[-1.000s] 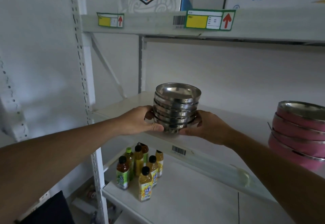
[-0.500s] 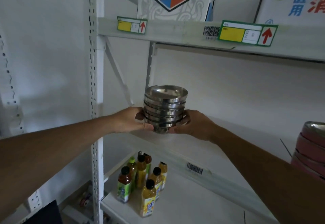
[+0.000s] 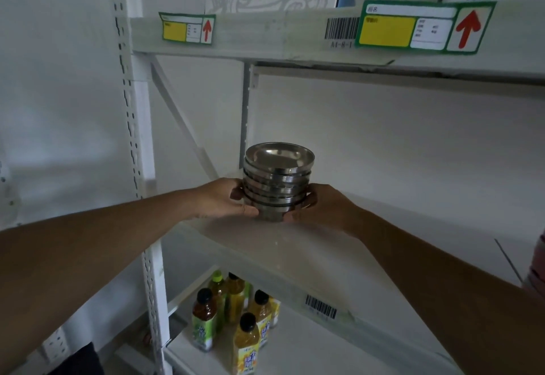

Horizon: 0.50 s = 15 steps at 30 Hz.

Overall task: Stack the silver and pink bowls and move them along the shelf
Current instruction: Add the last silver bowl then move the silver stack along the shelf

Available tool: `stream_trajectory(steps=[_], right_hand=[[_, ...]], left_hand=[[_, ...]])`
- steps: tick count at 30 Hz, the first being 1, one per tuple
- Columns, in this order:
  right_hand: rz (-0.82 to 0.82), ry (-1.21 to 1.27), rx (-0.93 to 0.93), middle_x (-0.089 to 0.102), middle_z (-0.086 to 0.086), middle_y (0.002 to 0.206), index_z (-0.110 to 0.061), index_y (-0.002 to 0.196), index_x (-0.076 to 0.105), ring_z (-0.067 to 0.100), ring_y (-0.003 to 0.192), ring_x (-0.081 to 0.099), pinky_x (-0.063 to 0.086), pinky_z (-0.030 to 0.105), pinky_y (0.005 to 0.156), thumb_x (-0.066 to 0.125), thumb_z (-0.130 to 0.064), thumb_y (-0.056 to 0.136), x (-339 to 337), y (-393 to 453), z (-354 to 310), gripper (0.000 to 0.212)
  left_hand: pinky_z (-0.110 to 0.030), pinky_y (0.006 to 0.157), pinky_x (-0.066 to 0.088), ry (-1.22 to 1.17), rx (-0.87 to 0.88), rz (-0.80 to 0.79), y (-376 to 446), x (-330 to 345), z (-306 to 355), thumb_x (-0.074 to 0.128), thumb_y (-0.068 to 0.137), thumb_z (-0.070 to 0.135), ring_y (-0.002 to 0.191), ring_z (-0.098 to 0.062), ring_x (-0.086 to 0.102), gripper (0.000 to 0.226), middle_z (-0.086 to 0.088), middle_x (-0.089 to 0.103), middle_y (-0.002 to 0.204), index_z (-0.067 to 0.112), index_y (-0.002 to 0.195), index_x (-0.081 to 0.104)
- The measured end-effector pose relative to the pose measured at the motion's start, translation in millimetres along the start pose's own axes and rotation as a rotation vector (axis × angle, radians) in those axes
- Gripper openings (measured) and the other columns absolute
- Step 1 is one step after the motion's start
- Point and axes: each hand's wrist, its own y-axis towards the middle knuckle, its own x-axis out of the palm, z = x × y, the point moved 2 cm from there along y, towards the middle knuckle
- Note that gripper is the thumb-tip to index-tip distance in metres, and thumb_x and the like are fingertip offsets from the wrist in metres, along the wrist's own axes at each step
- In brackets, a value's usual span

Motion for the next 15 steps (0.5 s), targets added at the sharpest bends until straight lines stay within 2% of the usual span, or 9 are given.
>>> stream_trajectory(steps=[4, 5, 7, 8, 9, 10, 12, 13, 15], right_hand=[[0.047, 0.031, 0.027, 0.075, -0.006, 0.121, -0.028, 0.134, 0.065, 0.016, 0.11, 0.071, 0.058, 0.041, 0.099, 0.096, -0.056, 0.065, 5.6, -0.8, 10.1, 0.081], [0.056, 0.036, 0.034, 0.07, -0.005, 0.133, -0.026, 0.144, 0.058, 0.017, 0.117, 0.068, 0.056, 0.043, 0.103, 0.094, -0.057, 0.068, 7.9, -3.3, 12.2, 0.089], [0.07, 0.072, 0.064, 0.054, -0.007, 0.152, -0.025, 0.16, 0.041, 0.02, 0.133, 0.058, 0.052, 0.041, 0.108, 0.088, -0.056, 0.077, 11.5, -10.9, 14.9, 0.101], [0.076, 0.132, 0.074, 0.05, -0.009, 0.154, -0.025, 0.162, 0.038, 0.02, 0.137, 0.055, 0.051, 0.038, 0.107, 0.085, -0.052, 0.082, 12.8, -14.6, 14.8, 0.097], [0.079, 0.226, 0.075, 0.05, -0.012, 0.154, -0.026, 0.161, 0.041, 0.019, 0.138, 0.055, 0.051, 0.035, 0.104, 0.082, -0.046, 0.087, 14.4, -17.9, 13.6, 0.087], [0.077, 0.34, 0.078, 0.056, -0.012, 0.151, -0.026, 0.155, 0.05, 0.019, 0.136, 0.057, 0.052, 0.035, 0.104, 0.08, -0.039, 0.09, 16.2, -20.7, 11.9, 0.073], [0.06, 0.55, 0.111, 0.067, -0.005, 0.139, -0.022, 0.145, 0.061, 0.019, 0.128, 0.062, 0.05, 0.041, 0.111, 0.074, -0.024, 0.092, 20.8, -25.1, 7.3, 0.054], [0.047, 0.607, 0.128, 0.068, -0.003, 0.137, -0.02, 0.144, 0.061, 0.019, 0.127, 0.062, 0.048, 0.041, 0.113, 0.072, -0.019, 0.093, 23.1, -26.2, 5.4, 0.053], [0.057, 0.599, 0.15, 0.062, -0.005, 0.145, -0.021, 0.15, 0.056, 0.019, 0.131, 0.059, 0.047, 0.043, 0.115, 0.07, -0.016, 0.093, 27.3, -23.3, 4.5, 0.059]], left_hand=[[-0.042, 0.126, 0.042, -0.054, -0.006, 0.018, -0.4, 5.1, -2.6, 0.089, 0.09, 0.04, 0.138, -0.014, 0.061, 0.066, 0.006, 0.069, 0.145, 0.027, 0.148, 0.062], [-0.043, 0.126, 0.042, -0.084, -0.003, 0.016, -1.7, 6.6, -3.4, 0.089, 0.09, 0.036, 0.14, -0.016, 0.06, 0.072, 0.003, 0.067, 0.149, 0.024, 0.154, 0.057], [-0.042, 0.126, 0.042, -0.16, -0.054, 0.039, -4.4, 12.1, -8.2, 0.09, 0.09, 0.028, 0.147, -0.021, 0.055, 0.1, -0.003, 0.05, 0.167, 0.017, 0.171, 0.032], [-0.041, 0.125, 0.042, -0.206, -0.094, 0.07, -7.2, 16.0, -9.4, 0.09, 0.09, 0.027, 0.149, -0.021, 0.053, 0.11, -0.001, 0.044, 0.171, 0.017, 0.174, 0.021], [-0.04, 0.123, 0.042, -0.265, -0.128, 0.102, -9.1, 20.4, -11.9, 0.091, 0.088, 0.027, 0.149, -0.021, 0.052, 0.113, 0.001, 0.044, 0.17, 0.017, 0.175, 0.019], [-0.039, 0.122, 0.043, -0.347, -0.153, 0.128, -9.8, 24.6, -14.9, 0.09, 0.082, 0.026, 0.148, -0.02, 0.053, 0.108, 0.004, 0.052, 0.165, 0.017, 0.171, 0.03], [-0.035, 0.113, 0.044, -0.575, -0.177, 0.151, -6.7, 32.2, -17.4, 0.082, 0.069, 0.019, 0.135, -0.023, 0.06, 0.074, 0.001, 0.075, 0.14, 0.014, 0.141, 0.067], [-0.035, 0.112, 0.043, -0.651, -0.176, 0.148, -3.8, 35.9, -16.7, 0.077, 0.064, 0.015, 0.128, -0.025, 0.064, 0.062, -0.01, 0.079, 0.131, 0.01, 0.126, 0.075], [-0.04, 0.12, 0.043, -0.69, -0.17, 0.167, 4.8, 40.3, -17.7, 0.072, 0.054, 0.01, 0.13, -0.031, 0.067, 0.062, -0.014, 0.08, 0.125, 0.012, 0.115, 0.081]])
